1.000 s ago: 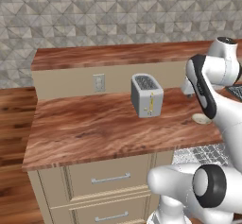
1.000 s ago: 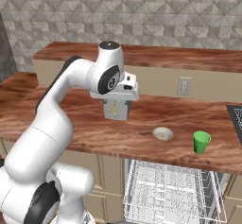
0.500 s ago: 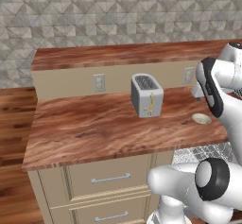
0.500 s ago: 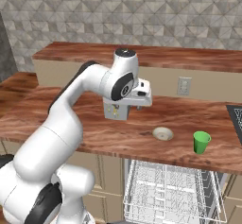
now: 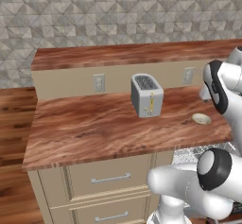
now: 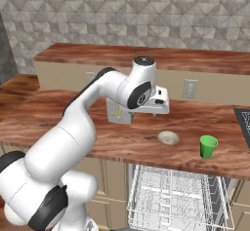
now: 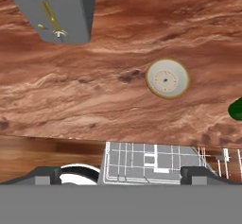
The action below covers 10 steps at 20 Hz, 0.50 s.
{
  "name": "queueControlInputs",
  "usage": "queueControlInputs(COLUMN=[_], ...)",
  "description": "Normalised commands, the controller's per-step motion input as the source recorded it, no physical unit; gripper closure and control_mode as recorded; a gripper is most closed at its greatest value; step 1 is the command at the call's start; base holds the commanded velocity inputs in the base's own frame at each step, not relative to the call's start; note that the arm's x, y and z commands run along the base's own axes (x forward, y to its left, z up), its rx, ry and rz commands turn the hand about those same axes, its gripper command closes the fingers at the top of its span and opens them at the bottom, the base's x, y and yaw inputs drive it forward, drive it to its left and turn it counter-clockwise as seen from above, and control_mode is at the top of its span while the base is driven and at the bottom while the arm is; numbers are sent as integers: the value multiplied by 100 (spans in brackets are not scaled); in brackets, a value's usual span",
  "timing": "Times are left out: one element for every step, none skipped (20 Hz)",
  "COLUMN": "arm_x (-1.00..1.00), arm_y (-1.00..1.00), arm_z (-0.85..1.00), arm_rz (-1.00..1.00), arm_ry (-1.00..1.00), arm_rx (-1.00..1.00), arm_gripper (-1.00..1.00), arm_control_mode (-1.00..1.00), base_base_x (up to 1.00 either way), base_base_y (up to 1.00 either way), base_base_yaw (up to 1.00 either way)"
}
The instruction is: Pick up the cup and bowl from the counter, place them in the dishwasher, and close the dishwasher door.
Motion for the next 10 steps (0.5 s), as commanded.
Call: queueControlInputs(arm_x=[13, 12, 11, 9, 9, 6, 4, 4, 0, 1], arm_y=[-36, -36, -36, -35, -35, -36, -36, -36, -34, -34], arm_z=[-21, -20, -21, -21, -21, -21, -20, -20, -20, -19], arm_rz=[0, 0, 0, 0, 0, 0, 0, 0, 0, 0], arm_ry=[0, 0, 0, 0, 0, 0, 0, 0, 0, 0], arm_rx=[0, 0, 0, 0, 0, 0, 0, 0, 0, 0], arm_gripper=[-100, -100, -100, -100, -100, -100, -100, -100, -100, -100], arm_control_mode=[-100, -100, -100, -100, -100, -100, -100, -100, -100, -100], base_base_x=[0, 0, 0, 0, 0, 0, 0, 0, 0, 0], base_base_y=[0, 0, 0, 0, 0, 0, 0, 0, 0, 0], base_base_yaw=[0, 0, 0, 0, 0, 0, 0, 0, 0, 0])
